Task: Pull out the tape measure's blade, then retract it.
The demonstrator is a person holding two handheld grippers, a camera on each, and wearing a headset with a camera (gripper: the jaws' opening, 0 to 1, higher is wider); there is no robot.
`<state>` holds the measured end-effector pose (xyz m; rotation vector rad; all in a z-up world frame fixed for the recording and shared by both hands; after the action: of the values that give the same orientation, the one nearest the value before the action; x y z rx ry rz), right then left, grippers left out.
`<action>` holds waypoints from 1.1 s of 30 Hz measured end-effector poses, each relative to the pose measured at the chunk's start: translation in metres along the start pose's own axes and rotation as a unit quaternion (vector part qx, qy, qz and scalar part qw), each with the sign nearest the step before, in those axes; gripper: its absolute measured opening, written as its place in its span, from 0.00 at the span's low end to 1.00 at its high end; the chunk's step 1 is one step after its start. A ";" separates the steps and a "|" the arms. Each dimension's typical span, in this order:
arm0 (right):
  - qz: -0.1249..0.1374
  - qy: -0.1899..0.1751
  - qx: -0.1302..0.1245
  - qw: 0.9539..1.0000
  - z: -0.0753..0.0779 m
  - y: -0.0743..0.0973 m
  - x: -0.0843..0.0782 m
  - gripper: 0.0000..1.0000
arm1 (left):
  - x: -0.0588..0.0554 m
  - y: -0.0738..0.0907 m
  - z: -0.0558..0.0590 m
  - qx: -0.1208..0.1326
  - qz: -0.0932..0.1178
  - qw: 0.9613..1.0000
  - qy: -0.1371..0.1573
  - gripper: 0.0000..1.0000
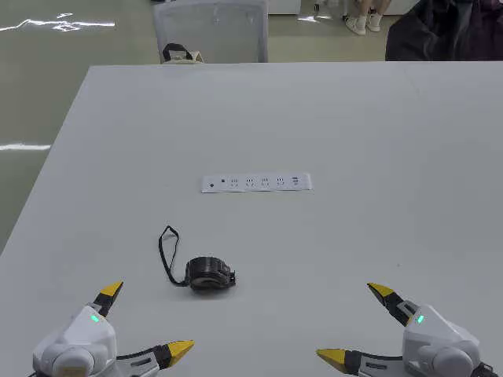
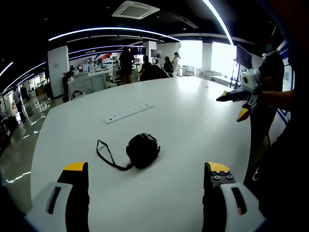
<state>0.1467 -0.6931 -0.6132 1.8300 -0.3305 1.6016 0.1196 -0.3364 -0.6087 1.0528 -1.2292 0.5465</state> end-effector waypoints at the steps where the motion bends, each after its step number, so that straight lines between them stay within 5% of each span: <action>1: 0.001 0.000 0.000 1.000 0.000 0.000 0.000 0.94 | 0.000 0.000 -0.001 0.000 0.001 1.000 0.000 0.99; 16: -0.003 0.004 0.004 1.000 0.003 -0.001 0.001 0.93 | 0.002 -0.003 -0.002 -0.004 0.006 1.000 -0.006 0.99; 33: -0.008 0.007 0.013 1.000 0.006 -0.002 0.001 0.92 | 0.005 -0.016 0.004 -0.042 -0.020 0.998 -0.035 0.91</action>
<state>0.1528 -0.6947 -0.6128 1.8360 -0.2893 1.6144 0.1321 -0.3476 -0.6096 1.0301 -1.2785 0.4265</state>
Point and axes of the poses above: the centre of the closed fingertips' face, and the gripper's own axes: y roughly backward along the fingers, z roughly to its right, x roughly out of its top, the point moved 6 cm from there along y, roughly backward along the fingers, and after that the axes turned 11 degrees about z, right-handed, at the moved point
